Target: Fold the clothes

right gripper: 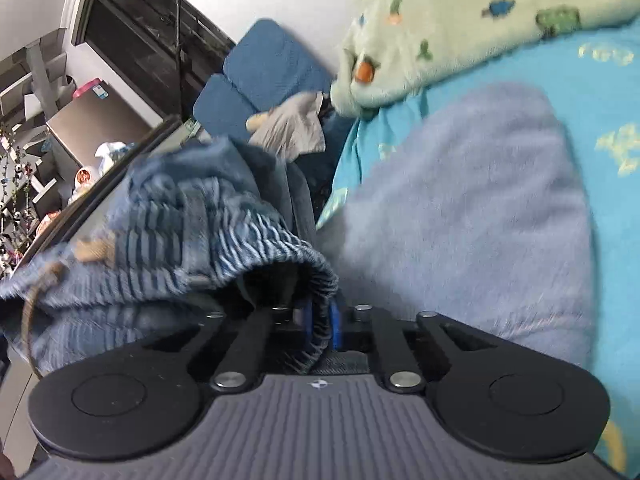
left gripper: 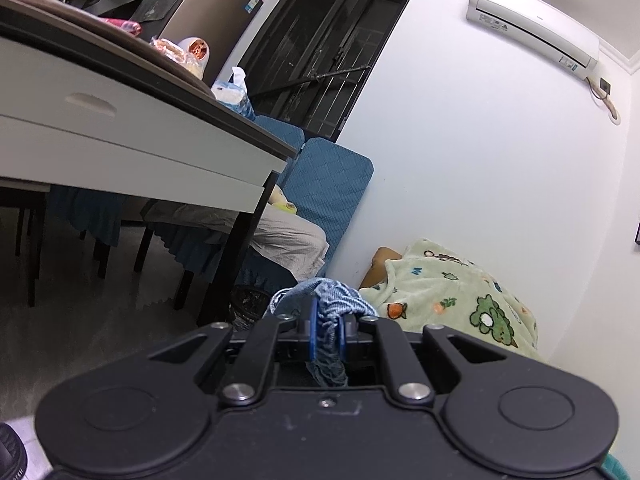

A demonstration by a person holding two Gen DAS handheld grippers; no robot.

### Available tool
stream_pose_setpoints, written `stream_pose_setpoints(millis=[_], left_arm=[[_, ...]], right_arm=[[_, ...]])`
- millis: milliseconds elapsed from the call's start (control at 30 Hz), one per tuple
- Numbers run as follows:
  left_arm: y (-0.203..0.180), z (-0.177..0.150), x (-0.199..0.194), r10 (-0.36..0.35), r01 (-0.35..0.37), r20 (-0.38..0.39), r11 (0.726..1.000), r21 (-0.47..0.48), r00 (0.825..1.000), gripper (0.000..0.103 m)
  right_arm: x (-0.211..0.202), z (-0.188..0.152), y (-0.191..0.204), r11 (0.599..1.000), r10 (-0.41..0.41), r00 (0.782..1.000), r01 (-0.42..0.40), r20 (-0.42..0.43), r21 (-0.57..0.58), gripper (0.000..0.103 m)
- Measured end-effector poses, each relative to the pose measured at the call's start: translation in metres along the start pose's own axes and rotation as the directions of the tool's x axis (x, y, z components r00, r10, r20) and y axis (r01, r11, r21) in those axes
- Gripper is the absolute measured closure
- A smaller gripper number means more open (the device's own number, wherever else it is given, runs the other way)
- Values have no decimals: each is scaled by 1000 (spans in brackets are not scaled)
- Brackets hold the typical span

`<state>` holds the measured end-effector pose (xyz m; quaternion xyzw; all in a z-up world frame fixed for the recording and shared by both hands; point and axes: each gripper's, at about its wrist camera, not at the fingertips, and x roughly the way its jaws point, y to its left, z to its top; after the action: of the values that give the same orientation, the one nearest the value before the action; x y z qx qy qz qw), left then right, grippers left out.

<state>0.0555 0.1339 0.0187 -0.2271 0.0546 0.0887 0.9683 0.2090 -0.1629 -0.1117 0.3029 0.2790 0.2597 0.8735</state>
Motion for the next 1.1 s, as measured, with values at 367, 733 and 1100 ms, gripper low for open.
stream_pose_setpoints(millis=[367,733,1100], left_arm=[[-48,-7,-50,-169,170,-40,985,25,985,95],[-194,-74,-90,-445,457,-218,890,5,869,92],[-334,-211,-58,-541,617,-441,786,37,716,88]], right_arm=[[-83,99,33,989,-93,976,113,197,-91,100],[-209,192,-22,936,-239,901,313,362,-161,101],[-290,238,-177,817,-484,797,559,361,-141,100]])
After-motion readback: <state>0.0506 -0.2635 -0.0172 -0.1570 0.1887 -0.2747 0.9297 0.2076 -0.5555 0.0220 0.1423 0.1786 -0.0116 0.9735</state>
